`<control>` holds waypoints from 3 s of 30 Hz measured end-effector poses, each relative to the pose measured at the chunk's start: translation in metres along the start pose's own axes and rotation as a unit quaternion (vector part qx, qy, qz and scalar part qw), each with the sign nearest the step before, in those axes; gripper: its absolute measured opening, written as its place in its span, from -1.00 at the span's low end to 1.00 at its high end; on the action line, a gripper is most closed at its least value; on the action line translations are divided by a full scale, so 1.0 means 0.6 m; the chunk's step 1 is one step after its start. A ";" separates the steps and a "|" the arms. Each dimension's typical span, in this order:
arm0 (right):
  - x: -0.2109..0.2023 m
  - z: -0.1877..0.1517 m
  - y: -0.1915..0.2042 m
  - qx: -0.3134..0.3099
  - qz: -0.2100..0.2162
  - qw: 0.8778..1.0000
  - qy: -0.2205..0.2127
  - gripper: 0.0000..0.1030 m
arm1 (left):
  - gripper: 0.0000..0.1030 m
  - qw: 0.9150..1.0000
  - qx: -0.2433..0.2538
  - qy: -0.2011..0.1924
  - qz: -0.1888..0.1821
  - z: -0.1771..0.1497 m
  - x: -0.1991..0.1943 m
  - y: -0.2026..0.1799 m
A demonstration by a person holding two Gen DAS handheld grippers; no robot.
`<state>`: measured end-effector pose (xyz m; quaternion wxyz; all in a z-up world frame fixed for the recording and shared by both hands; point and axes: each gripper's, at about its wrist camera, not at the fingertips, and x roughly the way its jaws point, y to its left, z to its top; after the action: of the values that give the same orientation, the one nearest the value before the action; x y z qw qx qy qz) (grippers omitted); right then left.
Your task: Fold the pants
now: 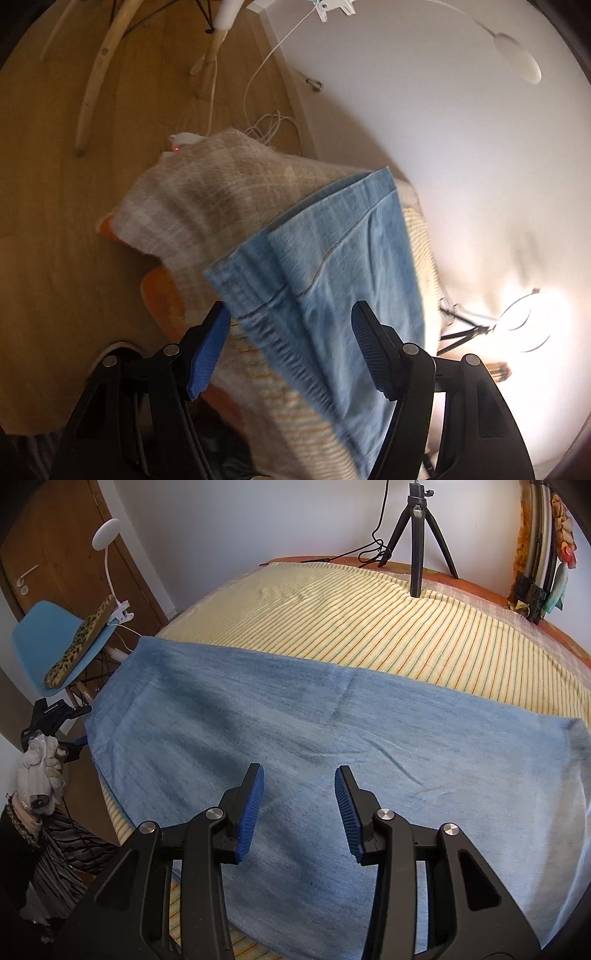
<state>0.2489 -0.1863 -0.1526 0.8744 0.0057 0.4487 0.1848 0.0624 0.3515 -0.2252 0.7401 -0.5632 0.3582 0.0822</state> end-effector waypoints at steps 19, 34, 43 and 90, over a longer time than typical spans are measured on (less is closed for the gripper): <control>0.005 -0.002 -0.005 -0.004 -0.012 1.000 0.006 -0.07 | -0.23 0.973 0.173 -0.085 0.124 -0.027 -0.010 -0.103; 0.007 0.011 0.009 0.008 -0.003 1.000 0.003 -0.07 | -0.77 0.933 0.341 -0.102 0.053 -0.081 -0.022 -0.210; 0.074 0.144 0.112 0.039 0.168 0.984 0.034 0.33 | -0.77 0.915 0.400 -0.036 -0.035 -0.142 -0.013 -0.244; 0.141 0.245 0.129 0.085 0.112 0.990 0.017 -0.81 | -0.77 0.844 0.496 0.130 -0.158 -0.344 0.027 -0.337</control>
<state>0.3849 -0.0636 -0.1173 0.8365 0.1271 0.4742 0.2433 0.0901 0.0916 -0.1012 0.8705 -0.1753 0.3501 -0.2983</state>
